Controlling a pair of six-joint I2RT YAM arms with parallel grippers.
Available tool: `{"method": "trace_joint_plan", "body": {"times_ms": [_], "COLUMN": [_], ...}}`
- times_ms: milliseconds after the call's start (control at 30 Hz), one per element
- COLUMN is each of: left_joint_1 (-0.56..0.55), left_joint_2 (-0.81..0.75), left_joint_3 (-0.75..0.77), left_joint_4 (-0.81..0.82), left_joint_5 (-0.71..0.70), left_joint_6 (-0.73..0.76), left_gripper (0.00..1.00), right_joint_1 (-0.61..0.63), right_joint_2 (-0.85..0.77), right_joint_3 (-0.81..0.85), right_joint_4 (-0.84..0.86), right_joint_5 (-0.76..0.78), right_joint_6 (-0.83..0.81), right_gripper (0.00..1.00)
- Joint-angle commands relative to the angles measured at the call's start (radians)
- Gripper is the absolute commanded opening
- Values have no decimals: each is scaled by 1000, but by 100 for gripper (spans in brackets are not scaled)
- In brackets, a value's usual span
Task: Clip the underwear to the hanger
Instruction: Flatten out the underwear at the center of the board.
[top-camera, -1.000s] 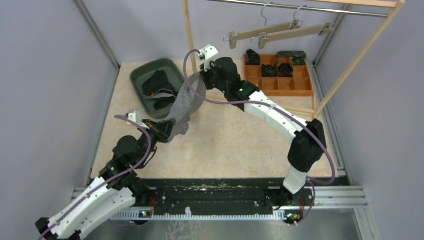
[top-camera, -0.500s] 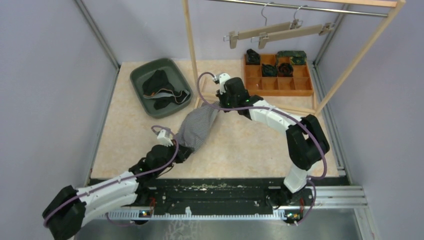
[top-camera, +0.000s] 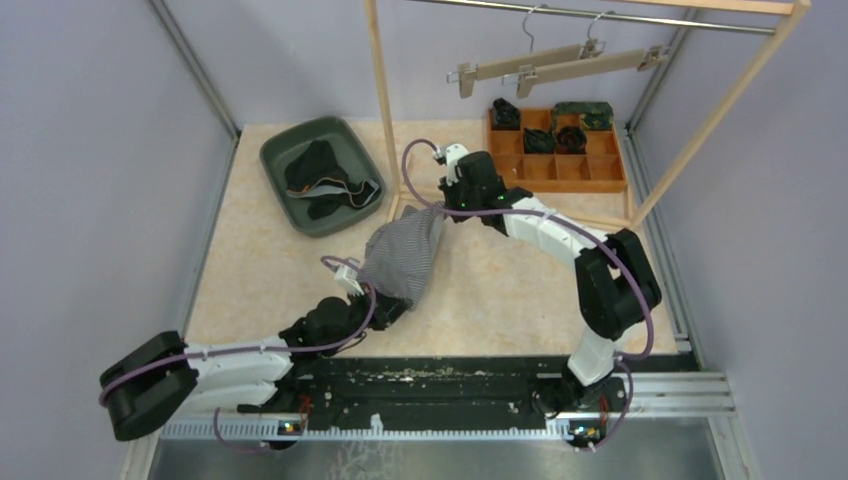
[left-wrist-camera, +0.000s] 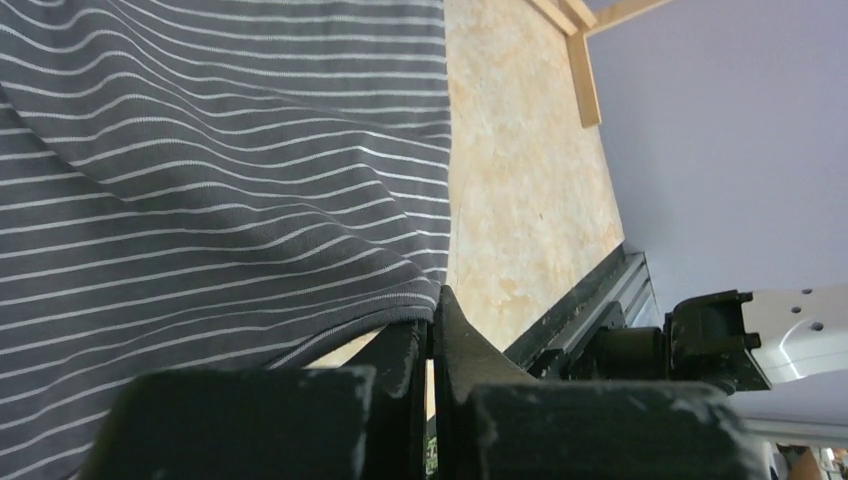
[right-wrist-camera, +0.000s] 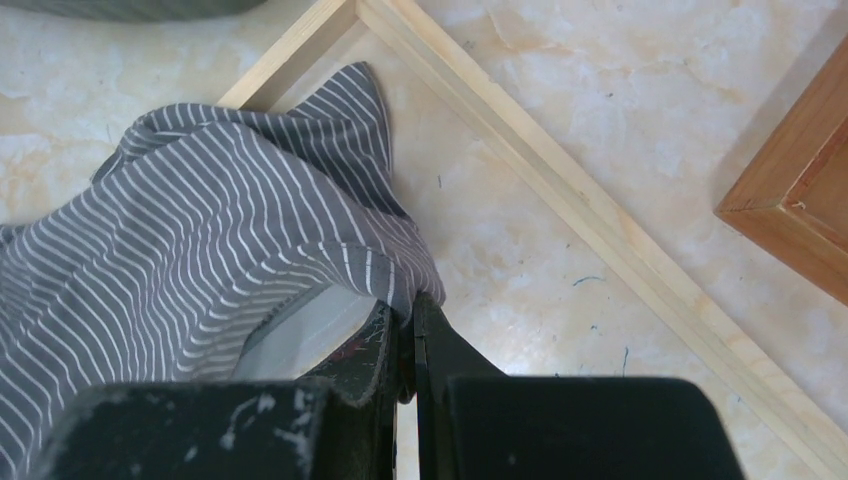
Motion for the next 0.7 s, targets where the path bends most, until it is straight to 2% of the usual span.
{"method": "trace_joint_plan", "body": {"times_ms": [0, 33, 67, 100, 133, 200, 233, 267, 300, 467, 667], "left_joint_1": [-43, -44, -45, -46, -46, -48, -49, -49, -49, -49, -49], "left_joint_2": [100, 115, 120, 114, 96, 33, -5, -47, -91, -278, -351], "left_joint_3": [44, 47, 47, 45, 43, 41, 35, 33, 32, 44, 29], "left_joint_4": [174, 185, 192, 184, 157, 62, 17, -29, -74, -257, -249], "left_joint_5": [-7, 4, 6, 1, -13, -61, -85, -111, -134, -227, -262], "left_joint_6": [-19, -7, 1, 10, 17, 22, 28, 36, 42, 80, 145], "left_gripper": [8, 17, 30, 47, 61, 80, 94, 99, 99, 100, 100], "right_joint_1": [-24, -28, -30, -30, -31, -31, -32, -32, -32, -33, -32], "right_joint_2": [43, 49, 50, 47, 40, 10, -7, -24, -35, -134, -253], "right_joint_3": [78, 86, 89, 87, 78, 40, 20, 0, -15, -110, -224], "right_joint_4": [15, 6, 0, -1, 6, 41, 64, 80, 92, 169, 237], "right_joint_5": [4, 14, 22, 29, 37, 56, 62, 66, 74, 114, 95], "right_joint_6": [-1, 2, 4, 6, 10, 22, 29, 35, 40, 92, 165], "right_gripper": [0, 0, 6, 11, 16, 26, 31, 34, 37, 40, 43]}}
